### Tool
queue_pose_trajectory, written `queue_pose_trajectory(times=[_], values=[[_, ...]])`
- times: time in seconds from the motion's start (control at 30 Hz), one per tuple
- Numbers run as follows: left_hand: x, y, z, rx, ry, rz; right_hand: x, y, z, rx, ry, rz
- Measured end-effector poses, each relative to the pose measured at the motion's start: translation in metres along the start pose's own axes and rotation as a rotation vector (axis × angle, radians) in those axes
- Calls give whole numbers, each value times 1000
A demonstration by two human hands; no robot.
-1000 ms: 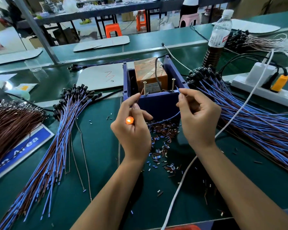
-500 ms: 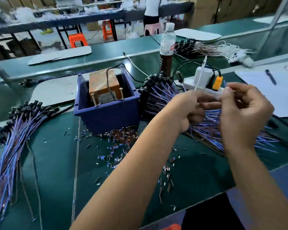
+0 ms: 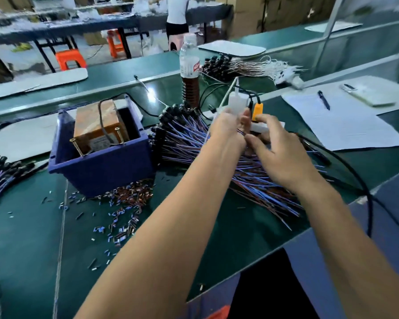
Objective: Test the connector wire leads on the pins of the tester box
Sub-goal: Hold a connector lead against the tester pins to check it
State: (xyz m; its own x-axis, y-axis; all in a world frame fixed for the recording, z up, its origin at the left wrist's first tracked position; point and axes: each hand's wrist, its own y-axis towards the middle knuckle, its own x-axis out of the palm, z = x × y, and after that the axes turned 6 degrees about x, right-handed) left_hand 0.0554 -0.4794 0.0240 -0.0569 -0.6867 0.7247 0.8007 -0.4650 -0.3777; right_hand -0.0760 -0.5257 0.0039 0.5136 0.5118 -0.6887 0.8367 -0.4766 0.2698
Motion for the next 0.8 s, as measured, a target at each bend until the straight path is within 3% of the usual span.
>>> queue_pose_trajectory(times=[0.13, 0.23, 0.43, 0.5, 0.67, 0.8], values=[[-12, -2, 37, 244, -48, 100, -2, 6, 1, -51, 90, 14], [-22, -2, 57, 413, 114, 145, -6, 15, 6, -70, -180, 196], [-61, 5, 71, 647, 1231, 396, 16, 22, 12, -54, -321, 163], [-72, 3, 70, 680, 1447, 395, 26, 19, 15, -65, -365, 155], [-80, -10, 67, 691, 1676, 275, 35, 16, 15, -28, -344, 170], [-85, -27, 79, 568, 1874, 177, 37, 12, -2, -28, -248, 165]])
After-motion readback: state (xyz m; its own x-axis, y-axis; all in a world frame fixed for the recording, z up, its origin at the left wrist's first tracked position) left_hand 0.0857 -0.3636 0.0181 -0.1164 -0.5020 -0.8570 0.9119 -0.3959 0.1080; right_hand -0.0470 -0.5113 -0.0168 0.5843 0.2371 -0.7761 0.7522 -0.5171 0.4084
